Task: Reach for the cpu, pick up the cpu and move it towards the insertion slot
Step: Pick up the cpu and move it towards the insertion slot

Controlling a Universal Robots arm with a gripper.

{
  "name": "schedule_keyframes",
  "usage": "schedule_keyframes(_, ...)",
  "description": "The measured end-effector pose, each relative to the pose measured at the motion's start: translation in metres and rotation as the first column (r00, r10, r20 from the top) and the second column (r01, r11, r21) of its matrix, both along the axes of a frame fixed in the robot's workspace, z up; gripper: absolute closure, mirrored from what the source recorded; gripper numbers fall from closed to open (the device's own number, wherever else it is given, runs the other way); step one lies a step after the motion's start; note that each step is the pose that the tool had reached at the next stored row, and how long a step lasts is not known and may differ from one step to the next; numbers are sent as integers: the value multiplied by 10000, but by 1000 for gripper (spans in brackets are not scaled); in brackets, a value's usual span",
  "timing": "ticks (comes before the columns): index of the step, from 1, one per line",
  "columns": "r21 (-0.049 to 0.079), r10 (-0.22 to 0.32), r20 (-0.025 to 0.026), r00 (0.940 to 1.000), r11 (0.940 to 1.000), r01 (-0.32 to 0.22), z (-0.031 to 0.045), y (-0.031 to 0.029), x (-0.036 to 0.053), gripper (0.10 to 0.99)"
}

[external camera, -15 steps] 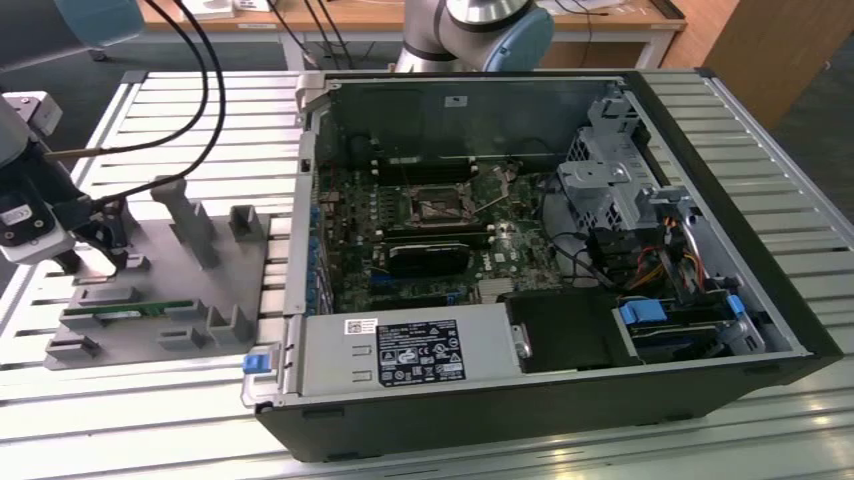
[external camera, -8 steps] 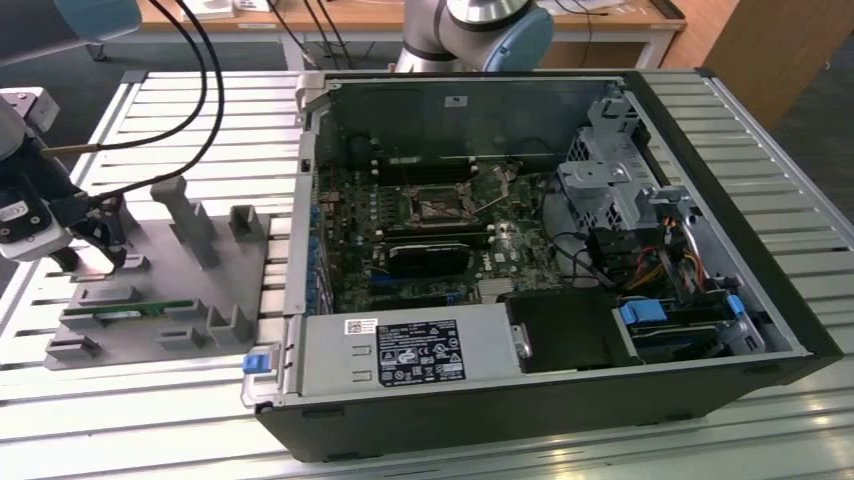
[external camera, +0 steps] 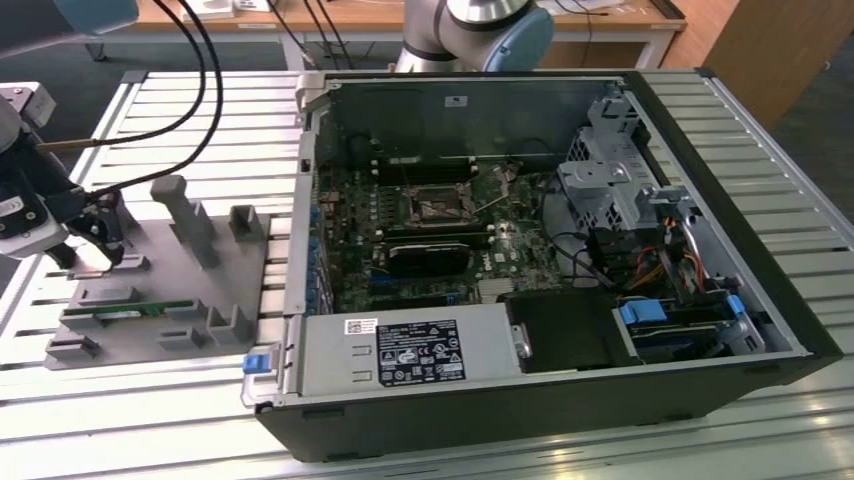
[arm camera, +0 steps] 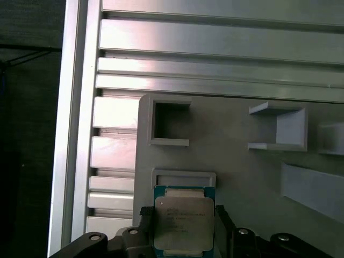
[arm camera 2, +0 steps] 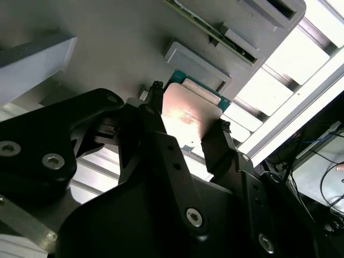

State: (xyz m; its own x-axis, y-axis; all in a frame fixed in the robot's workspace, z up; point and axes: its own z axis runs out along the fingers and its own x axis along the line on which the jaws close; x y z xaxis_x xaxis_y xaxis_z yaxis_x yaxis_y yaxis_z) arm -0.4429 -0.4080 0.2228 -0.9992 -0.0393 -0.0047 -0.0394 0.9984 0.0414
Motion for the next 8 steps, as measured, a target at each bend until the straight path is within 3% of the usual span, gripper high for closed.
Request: schedule_keyframes(8,0,0,0,10000,10000,0,68,0,0,549)
